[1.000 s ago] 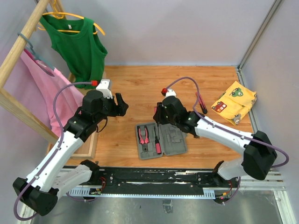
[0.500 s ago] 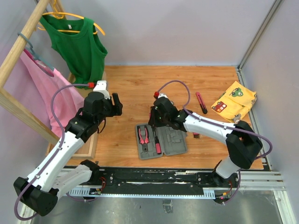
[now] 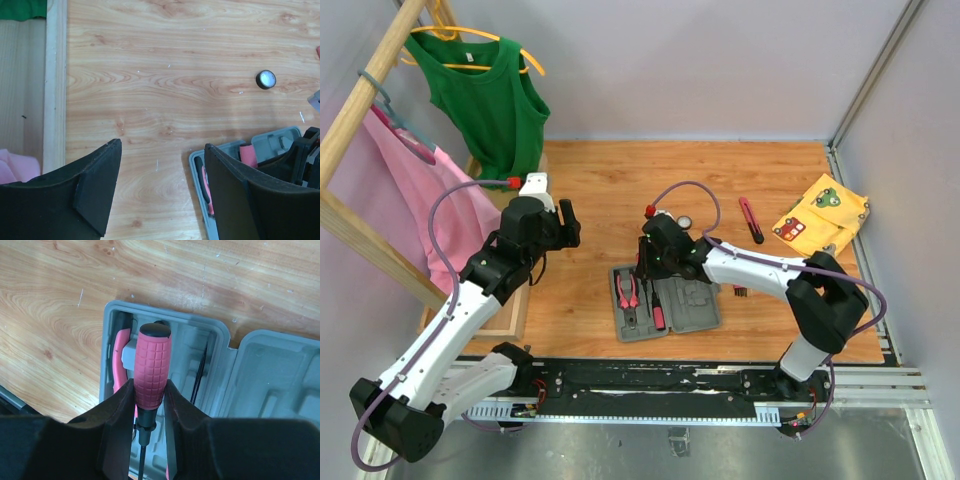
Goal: Sort the tools into containers
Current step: Place the screwdriver in the storage box.
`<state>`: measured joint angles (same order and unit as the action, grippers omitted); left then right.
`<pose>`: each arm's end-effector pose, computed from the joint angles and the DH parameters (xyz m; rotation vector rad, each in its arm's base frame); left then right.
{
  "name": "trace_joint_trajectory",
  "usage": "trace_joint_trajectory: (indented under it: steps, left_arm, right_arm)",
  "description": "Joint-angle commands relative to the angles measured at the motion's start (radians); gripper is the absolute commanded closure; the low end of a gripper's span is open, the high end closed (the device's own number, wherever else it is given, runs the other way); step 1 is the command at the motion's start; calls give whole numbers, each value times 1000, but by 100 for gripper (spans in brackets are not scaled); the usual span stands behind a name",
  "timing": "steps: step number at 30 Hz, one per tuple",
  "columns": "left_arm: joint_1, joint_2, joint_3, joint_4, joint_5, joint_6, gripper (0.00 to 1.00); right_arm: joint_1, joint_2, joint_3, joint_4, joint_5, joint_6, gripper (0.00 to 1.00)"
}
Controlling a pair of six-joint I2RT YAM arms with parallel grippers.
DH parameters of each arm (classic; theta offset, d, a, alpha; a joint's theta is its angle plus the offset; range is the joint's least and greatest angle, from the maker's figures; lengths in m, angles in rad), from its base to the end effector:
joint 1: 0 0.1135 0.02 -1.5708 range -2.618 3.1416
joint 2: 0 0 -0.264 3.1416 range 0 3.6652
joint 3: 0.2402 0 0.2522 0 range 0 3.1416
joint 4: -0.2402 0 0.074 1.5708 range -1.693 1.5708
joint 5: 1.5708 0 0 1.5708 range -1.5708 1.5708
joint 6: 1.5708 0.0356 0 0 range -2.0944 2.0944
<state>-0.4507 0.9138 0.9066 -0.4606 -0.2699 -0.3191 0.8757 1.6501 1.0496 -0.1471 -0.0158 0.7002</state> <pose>0.1849 -0.0789 0.3319 -0.0355 2.0265 -0.2124 0.2284 0.2748 0.2132 -0.2241 2.4507 0.7753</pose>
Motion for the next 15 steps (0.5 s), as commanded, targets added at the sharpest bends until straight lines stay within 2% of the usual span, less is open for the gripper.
trace_joint_trajectory:
  steps: [1,15]
  left_arm:
    - [9,4,-9,8,-12,2,29]
    - [9,10,-11,6,-2,3,29]
  right_arm:
    - [30,11,-14,-15,10,28,91]
    - [58,41,2,-88,88,23,85]
